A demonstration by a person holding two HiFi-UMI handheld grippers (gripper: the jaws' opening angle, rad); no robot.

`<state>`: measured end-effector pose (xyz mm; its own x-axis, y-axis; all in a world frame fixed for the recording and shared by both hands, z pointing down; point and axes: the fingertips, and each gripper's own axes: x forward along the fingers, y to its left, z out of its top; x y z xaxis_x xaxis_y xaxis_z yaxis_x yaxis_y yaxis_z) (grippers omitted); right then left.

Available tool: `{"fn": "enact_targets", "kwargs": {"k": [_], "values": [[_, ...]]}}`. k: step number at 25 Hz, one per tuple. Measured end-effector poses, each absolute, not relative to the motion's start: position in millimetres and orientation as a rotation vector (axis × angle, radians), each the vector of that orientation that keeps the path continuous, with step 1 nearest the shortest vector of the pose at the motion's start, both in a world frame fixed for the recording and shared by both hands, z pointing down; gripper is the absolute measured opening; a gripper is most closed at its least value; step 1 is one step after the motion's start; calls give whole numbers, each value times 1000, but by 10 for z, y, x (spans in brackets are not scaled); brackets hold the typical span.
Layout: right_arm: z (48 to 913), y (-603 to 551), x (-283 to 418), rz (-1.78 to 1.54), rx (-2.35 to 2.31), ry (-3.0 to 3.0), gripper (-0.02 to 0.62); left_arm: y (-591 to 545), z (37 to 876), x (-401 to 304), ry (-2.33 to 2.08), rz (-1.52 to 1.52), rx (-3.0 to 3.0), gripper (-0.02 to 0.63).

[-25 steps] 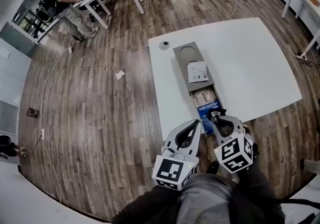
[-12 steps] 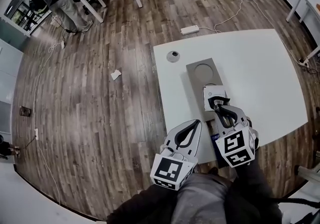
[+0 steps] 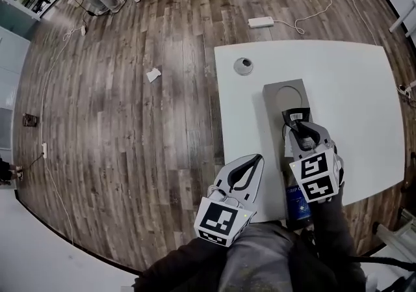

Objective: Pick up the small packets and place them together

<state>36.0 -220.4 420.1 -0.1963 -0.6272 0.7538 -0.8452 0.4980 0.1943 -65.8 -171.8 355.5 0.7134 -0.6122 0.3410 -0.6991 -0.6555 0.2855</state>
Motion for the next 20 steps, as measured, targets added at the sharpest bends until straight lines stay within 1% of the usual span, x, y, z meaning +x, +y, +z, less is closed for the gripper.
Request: {"fn": "enact_targets", "kwargs": {"k": [3,5,9,14,20], "values": [[4235,-2283,316,357,1213,-1921,115,-1780,3610,-750,-1032,303,2496,3],[4241,-2290,284,366,1205,-1935,155,-1800,3609,-781,-1041,303,2493,3],[4159,-2278,274,361,1226,-1983,199,-1785,3580,-745,-1044,299,2508,3],[4016,-2129,346,331,1289,-2033,199,-1619,3560,-609,-1029,307,2539,3],[3933,-1687,630,333,1349,-2012,199,-1268,3435,-365,-989,300,2592,3]]}}
